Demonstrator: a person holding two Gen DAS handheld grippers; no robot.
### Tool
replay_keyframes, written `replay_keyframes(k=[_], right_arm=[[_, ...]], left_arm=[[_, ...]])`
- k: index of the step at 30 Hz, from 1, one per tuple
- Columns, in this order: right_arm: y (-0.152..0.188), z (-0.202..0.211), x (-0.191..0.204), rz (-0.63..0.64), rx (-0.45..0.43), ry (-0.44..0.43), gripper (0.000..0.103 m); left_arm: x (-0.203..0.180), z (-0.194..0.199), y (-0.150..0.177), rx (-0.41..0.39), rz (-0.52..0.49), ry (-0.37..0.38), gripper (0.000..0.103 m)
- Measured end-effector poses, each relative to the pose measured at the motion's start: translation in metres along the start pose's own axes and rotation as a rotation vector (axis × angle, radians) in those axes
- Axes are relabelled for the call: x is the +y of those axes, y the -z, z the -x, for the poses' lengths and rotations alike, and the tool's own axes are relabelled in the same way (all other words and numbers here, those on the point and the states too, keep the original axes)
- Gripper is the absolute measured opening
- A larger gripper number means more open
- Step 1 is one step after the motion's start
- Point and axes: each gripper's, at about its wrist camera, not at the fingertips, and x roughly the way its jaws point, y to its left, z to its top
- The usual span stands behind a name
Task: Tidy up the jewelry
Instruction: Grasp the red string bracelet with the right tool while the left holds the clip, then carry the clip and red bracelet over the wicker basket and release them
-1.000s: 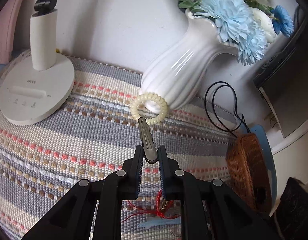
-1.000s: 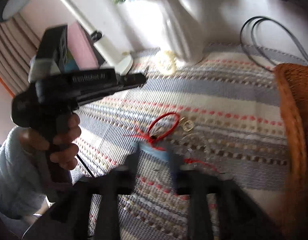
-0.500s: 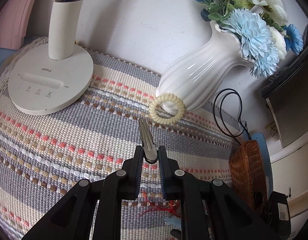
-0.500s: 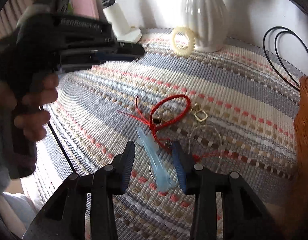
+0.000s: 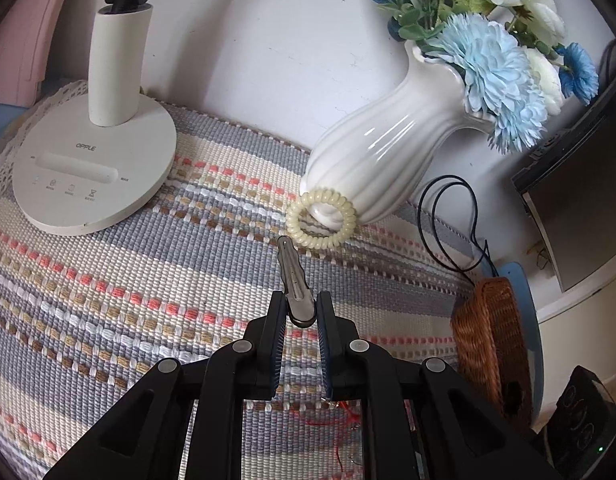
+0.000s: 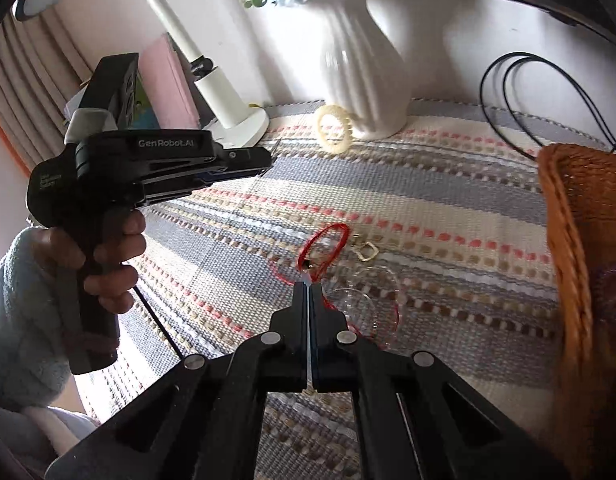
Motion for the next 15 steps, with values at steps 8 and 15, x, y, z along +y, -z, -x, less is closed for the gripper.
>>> replay_keyframes(k=[8, 15], right_arm=[[0.000, 0.004, -0.011, -0.072, -0.014, 0.054, 0.003], [-0.017, -0.035, 0.003, -0.058, 0.049, 0.037, 0.048]], left_arm=[[-0.008, 0.000, 0.002, 0.002, -0.015, 0.009, 0.015], [-0.009, -0.004, 0.004, 0.016, -0.016, 0.020, 0.015]])
